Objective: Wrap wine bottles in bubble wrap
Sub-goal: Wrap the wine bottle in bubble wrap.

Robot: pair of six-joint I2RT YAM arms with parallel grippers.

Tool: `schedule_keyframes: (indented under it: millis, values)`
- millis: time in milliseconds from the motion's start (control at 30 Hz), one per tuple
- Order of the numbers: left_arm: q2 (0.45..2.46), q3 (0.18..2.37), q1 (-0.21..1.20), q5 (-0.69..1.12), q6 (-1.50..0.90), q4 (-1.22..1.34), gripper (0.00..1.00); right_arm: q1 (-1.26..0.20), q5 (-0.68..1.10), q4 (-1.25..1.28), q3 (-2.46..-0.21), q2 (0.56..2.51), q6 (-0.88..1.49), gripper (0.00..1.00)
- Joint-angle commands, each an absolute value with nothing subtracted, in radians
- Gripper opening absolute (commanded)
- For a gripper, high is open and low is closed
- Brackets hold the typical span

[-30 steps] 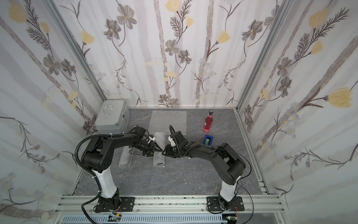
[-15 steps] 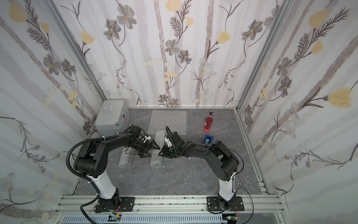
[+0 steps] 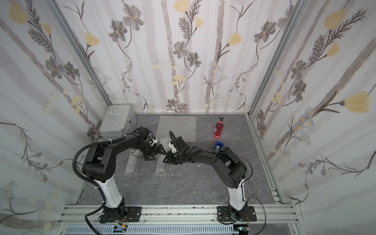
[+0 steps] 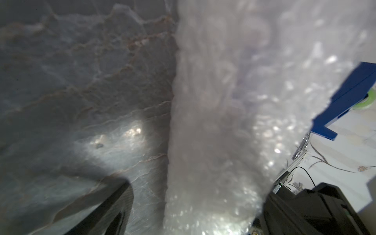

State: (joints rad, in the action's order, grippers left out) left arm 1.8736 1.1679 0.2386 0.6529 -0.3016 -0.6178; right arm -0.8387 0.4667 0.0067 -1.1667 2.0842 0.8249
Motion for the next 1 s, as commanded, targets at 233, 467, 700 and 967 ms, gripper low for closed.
schedule_keyframes:
  millis: [233,467,700,967]
  values:
    - [1.914,1.172,0.250,0.593,-0.281,-0.657,0.83,-0.839,0.457,-0.003,-1.166,2.090,0.811,0.26]
    - [1.942,1.150,0.249,0.569,-0.278,-0.644,0.75,-0.785,0.394,-0.086,-1.063,1.913,0.756,0.32]
    - [1.947,1.128,0.248,0.590,-0.287,-0.623,0.69,-0.621,0.299,-0.248,-0.910,1.637,0.673,0.41]
    - [1.944,1.117,0.231,0.603,-0.296,-0.612,0.67,-0.402,0.269,-0.293,-0.804,1.400,0.659,0.43]
